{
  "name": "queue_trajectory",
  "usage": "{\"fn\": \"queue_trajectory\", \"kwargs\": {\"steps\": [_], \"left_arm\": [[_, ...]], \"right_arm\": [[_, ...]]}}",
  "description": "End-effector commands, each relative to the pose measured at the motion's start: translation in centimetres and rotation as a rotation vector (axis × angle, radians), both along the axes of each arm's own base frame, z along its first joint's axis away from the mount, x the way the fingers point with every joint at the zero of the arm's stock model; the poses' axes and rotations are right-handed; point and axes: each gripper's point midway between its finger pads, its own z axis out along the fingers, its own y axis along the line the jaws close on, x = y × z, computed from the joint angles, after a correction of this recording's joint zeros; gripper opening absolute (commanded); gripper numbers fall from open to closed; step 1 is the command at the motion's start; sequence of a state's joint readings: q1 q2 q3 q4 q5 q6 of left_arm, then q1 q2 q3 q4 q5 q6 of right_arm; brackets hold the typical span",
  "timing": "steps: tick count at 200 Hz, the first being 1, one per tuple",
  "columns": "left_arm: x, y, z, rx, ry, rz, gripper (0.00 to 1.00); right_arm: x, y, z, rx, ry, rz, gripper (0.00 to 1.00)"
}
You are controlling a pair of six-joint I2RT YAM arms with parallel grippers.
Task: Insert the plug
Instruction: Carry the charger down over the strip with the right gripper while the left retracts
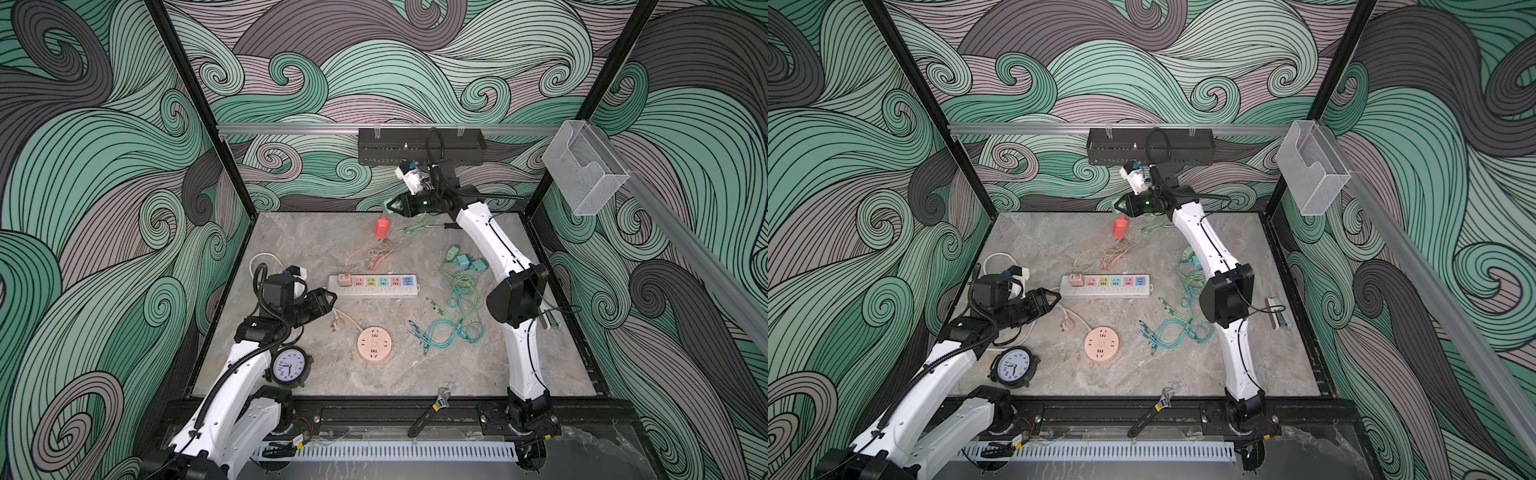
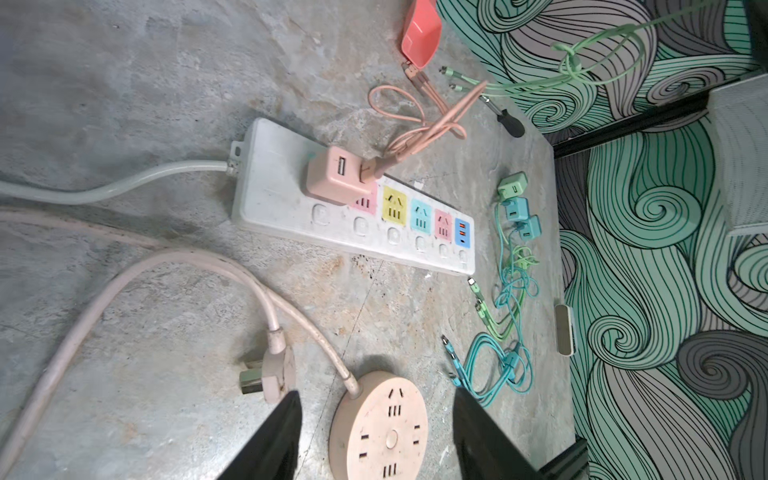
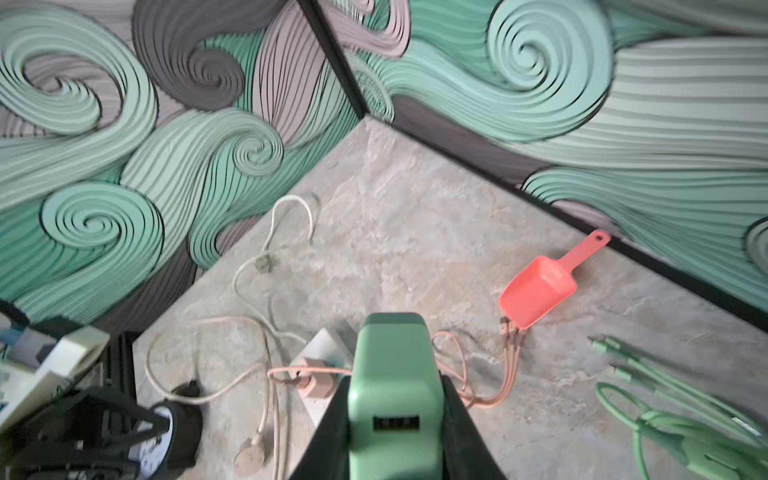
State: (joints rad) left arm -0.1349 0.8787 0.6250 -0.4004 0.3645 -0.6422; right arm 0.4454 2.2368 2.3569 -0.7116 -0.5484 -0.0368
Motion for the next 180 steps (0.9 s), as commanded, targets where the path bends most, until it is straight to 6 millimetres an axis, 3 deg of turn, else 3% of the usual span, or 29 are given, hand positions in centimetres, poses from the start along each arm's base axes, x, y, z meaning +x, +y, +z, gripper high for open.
{"fn": "queue_trajectory", "kwargs": {"steps": [1,29,58,126,139,144,180], "left_arm": [[1.5,1.7,-0.5,0.025,0.0,0.093,0.61],[3.1,2.9,-1.8,0.039,0.02,0.166,0.61],[4.9,3.7,-3.1,0.078,0.047,0.194,0.6],[8.8,2.3,-5.2,0.049,0.16,0.084,0.58],[9.4,2.4,-5.0,0.042,0.15,0.087,0.56],[9.6,2.5,-6.0,0.042,0.181,0.087,0.55],[10.7,2.8,-7.4,0.054,0.23,0.078,0.49]], "right_arm": [[-1.9,0.5,-2.2,-0.078,-0.001,0.062,0.03],[-3.5,0.3,-4.9,-0.104,0.058,0.088,0.01],[-5.3,-0.3,-5.5,-0.111,0.048,0.114,0.02],[-8.4,-1.1,-8.0,-0.164,0.003,0.242,0.02],[-8.9,-1.0,-8.6,-0.179,-0.01,0.27,0.03],[-9.0,-0.9,-8.8,-0.183,-0.013,0.281,0.04],[-9.6,0.6,-9.2,-0.217,-0.063,0.369,0.04]]}}
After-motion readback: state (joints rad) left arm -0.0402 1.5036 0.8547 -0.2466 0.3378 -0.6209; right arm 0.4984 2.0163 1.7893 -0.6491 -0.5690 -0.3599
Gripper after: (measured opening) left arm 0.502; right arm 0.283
